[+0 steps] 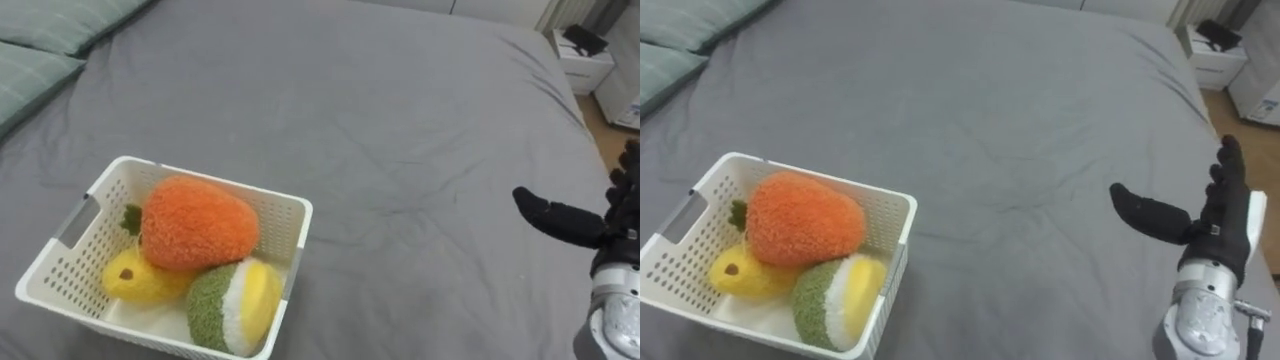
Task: Collect toys from the bed
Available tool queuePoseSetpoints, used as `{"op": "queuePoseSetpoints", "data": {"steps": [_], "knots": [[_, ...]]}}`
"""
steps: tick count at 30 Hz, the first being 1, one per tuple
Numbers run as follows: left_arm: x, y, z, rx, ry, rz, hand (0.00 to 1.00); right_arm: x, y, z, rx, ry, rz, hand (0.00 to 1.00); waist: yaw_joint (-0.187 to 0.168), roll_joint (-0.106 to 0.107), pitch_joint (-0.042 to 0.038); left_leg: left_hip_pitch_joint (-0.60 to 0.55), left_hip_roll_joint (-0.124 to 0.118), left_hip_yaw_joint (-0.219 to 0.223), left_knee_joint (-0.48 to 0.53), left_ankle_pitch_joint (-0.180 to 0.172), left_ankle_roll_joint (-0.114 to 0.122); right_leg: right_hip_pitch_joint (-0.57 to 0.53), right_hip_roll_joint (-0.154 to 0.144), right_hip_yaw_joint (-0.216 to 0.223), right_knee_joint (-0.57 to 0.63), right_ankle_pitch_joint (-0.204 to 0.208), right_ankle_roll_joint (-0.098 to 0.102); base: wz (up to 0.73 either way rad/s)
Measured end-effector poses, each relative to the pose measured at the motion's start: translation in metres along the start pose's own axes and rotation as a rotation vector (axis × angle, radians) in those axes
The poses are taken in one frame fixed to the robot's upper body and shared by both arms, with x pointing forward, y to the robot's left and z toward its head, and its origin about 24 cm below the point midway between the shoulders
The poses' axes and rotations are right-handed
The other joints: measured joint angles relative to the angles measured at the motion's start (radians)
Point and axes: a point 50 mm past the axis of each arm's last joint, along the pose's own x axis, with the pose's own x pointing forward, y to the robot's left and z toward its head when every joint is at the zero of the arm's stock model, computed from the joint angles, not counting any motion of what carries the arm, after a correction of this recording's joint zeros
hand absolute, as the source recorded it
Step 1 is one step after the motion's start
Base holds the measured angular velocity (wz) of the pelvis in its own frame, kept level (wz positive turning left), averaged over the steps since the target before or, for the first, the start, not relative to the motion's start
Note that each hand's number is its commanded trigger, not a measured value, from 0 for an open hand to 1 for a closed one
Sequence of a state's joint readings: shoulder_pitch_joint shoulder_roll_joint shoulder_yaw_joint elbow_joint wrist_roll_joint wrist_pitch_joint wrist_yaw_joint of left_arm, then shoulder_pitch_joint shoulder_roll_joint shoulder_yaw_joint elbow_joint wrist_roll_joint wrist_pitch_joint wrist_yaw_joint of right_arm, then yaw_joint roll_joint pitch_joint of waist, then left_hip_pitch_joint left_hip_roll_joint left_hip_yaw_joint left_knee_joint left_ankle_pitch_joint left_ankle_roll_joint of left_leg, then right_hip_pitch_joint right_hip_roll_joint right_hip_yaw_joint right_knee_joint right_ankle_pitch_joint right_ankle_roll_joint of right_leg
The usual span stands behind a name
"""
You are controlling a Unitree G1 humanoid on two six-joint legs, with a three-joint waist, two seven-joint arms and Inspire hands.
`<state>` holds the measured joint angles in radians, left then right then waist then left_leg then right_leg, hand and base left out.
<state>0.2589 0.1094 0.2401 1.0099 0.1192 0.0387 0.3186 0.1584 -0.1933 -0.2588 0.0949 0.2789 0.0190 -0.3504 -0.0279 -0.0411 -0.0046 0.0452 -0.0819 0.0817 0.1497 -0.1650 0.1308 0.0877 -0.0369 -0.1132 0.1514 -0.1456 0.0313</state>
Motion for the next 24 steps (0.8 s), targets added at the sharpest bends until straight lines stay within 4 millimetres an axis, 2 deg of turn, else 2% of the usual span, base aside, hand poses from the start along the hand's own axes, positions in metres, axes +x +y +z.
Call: {"op": "queuePoseSetpoints", "data": {"steps": [4, 6, 7, 9, 10, 11, 12, 15, 18, 22, 24], "knots": [[0.000, 0.000, 0.000, -0.029, 0.006, 0.003, 0.00, -0.005, -0.021, -0.036, 0.095, 0.180, -0.120, 0.00, -0.012, 0.001, -0.0001, 0.001, 0.002, 0.011, -0.002, -0.001, 0.000, -0.003, 0.001, 0.009, 0.000, 0.000, 0.000, -0.08], [0.000, 0.002, -0.001, -0.032, 0.007, 0.007, 0.00, -0.011, -0.039, -0.066, 0.145, 0.318, -0.218, 0.00, -0.027, -0.001, -0.0009, 0.002, 0.002, 0.011, -0.002, -0.002, 0.000, -0.001, 0.001, 0.005, 0.000, 0.000, 0.000, 0.00], [0.000, 0.002, -0.001, -0.032, 0.007, 0.007, 0.00, -0.014, -0.045, -0.073, 0.153, 0.353, -0.247, 0.00, -0.027, -0.001, -0.0010, 0.002, 0.002, 0.011, -0.003, -0.003, 0.000, 0.000, 0.001, 0.006, 0.000, 0.000, 0.000, 0.00], [0.000, 0.002, -0.003, -0.048, 0.016, 0.006, 0.00, -0.029, -0.064, -0.102, 0.185, 0.488, -0.355, 0.00, -0.030, -0.002, -0.0007, 0.007, 0.003, 0.013, -0.006, -0.004, -0.001, 0.001, 0.002, 0.017, 0.000, 0.000, 0.000, -0.07], [-0.001, 0.002, -0.004, -0.048, 0.018, 0.006, 0.00, -0.034, -0.069, -0.110, 0.185, 0.523, -0.381, 0.00, -0.032, -0.003, -0.0001, 0.009, 0.003, 0.013, -0.006, -0.005, -0.001, 0.002, 0.004, 0.021, 0.000, 0.000, 0.000, -0.10], [-0.001, 0.003, -0.006, -0.051, 0.023, 0.007, 0.00, -0.046, -0.078, -0.126, 0.177, 0.599, -0.429, 0.00, -0.033, -0.012, 0.0049, 0.014, 0.004, 0.013, -0.006, -0.007, -0.003, 0.002, 0.005, 0.024, 0.000, 0.000, 0.000, -0.08], [-0.001, 0.002, -0.005, -0.058, 0.025, 0.007, 0.00, -0.058, -0.087, -0.141, 0.209, 0.676, -0.496, 0.00, -0.035, -0.014, 0.0051, 0.013, 0.004, 0.013, -0.006, -0.011, -0.003, 0.002, 0.005, 0.024, 0.002, -0.001, 0.000, -0.06], [-0.001, 0.005, -0.008, -0.069, 0.035, 0.011, 0.00, -0.079, -0.107, -0.158, 0.300, 0.776, -0.653, 0.00, -0.050, -0.009, 0.0052, 0.014, 0.004, 0.015, -0.002, -0.016, -0.004, 0.001, 0.005, 0.026, 0.003, -0.001, 0.000, 0.00], [0.001, 0.010, -0.008, -0.066, 0.032, 0.004, 0.00, -0.097, -0.120, -0.170, 0.309, 0.840, -0.736, 0.00, -0.054, -0.009, 0.0036, 0.008, 0.004, 0.017, 0.000, -0.019, -0.007, -0.001, 0.005, 0.022, 0.004, -0.001, 0.000, -0.02], [0.001, 0.010, -0.010, -0.062, 0.042, -0.023, 0.00, -0.124, -0.128, -0.187, 0.281, 0.951, -0.753, 0.00, -0.053, -0.012, 0.0025, 0.009, 0.004, 0.016, 0.002, -0.020, -0.007, 0.001, 0.005, 0.021, 0.004, -0.001, 0.000, 0.00], [0.001, 0.007, -0.011, -0.056, 0.047, -0.031, 0.00, -0.147, -0.129, -0.200, 0.277, 1.048, -0.751, 0.00, -0.053, -0.010, 0.0019, 0.009, 0.004, 0.012, 0.002, -0.020, -0.006, 0.001, 0.004, 0.013, 0.007, -0.001, 0.000, 0.06]]}}
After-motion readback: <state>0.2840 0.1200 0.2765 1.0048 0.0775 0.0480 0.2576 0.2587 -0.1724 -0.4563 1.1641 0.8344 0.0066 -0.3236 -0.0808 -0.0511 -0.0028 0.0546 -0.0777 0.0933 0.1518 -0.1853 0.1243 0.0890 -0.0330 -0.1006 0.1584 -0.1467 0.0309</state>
